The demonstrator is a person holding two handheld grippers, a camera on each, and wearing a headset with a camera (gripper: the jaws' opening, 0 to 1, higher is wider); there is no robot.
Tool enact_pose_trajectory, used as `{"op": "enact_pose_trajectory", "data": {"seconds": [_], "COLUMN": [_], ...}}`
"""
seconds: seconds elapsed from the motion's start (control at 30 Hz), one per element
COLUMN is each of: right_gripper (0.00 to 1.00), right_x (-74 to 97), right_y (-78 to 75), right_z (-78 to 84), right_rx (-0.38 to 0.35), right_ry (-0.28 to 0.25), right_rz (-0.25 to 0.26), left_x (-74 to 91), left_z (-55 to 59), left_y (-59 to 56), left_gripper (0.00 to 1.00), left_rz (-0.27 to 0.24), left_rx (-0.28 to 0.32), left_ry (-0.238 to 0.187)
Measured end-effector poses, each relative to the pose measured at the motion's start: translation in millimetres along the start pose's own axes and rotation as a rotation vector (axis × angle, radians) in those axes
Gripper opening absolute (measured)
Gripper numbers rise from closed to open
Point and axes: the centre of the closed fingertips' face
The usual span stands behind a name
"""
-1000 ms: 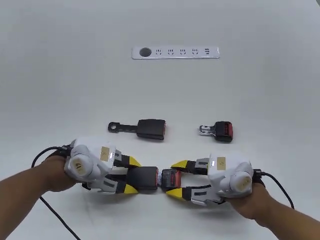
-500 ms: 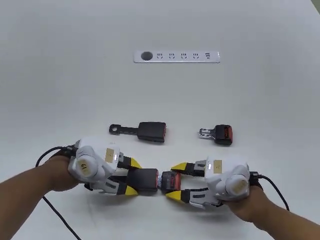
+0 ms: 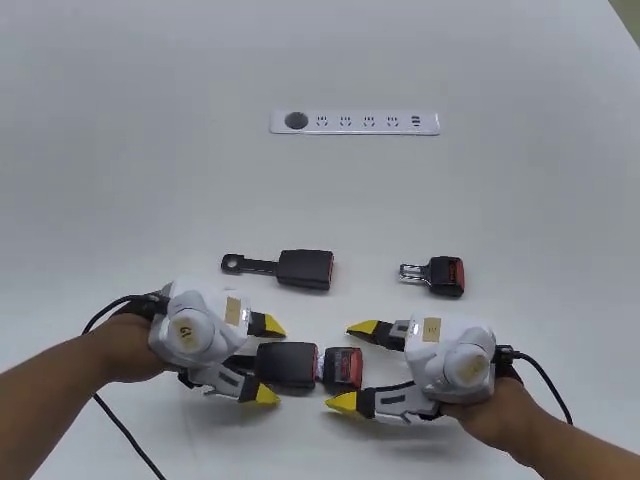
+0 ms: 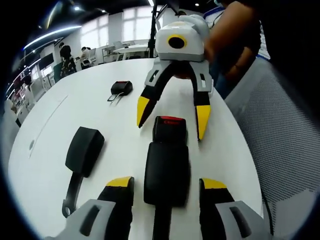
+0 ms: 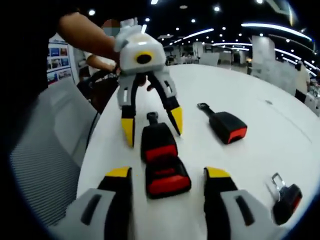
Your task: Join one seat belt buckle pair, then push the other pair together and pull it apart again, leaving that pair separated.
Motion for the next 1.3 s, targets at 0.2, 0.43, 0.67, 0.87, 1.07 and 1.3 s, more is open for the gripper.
{"op": "enact_pose_trajectory", "data": {"seconds": [0.2,0.43,0.67,0.87,1.07,1.3], "right_gripper": [0.72,0.77,0.82,0.83,0.84,0.81], "right_x": [7.7,23.8,53.4,74.2,93.6,106.5], "right_y": [-3.5,-14.3,-47.2,-73.3,-99.1,-122.4], "right_z": [-9.2,-19.5,-23.2,-14.2,-3.5,9.4], "right_rx": [-0.001,0.004,0.002,-0.011,-0.013,-0.019], "right_ry": [-0.023,-0.052,-0.072,-0.046,-0.016,0.021], "right_rz": [0.025,0.059,0.133,0.179,0.203,0.2], "left_x": [12.0,28.6,42.5,47.7,47.5,40.4], "left_z": [-12.2,-22.4,-29.1,-34.8,-36.9,-40.0], "left_y": [10.8,27.5,52.0,73.0,88.8,106.5], "left_gripper": [0.71,0.78,0.79,0.79,0.79,0.78], "left_rz": [-0.049,-0.116,-0.174,-0.203,-0.204,-0.205], "left_rx": [0.027,0.031,0.036,0.014,-0.004,-0.013], "left_ry": [-0.042,-0.074,-0.091,-0.091,-0.082,-0.075]}}
Point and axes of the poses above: the centre of the closed fingertips' face, and the gripper's own axes: x roughly backward along the fingers, y roughly to its left, z roughly out of its underside, and after that the axes turned 4 degrees about -z, right-handed
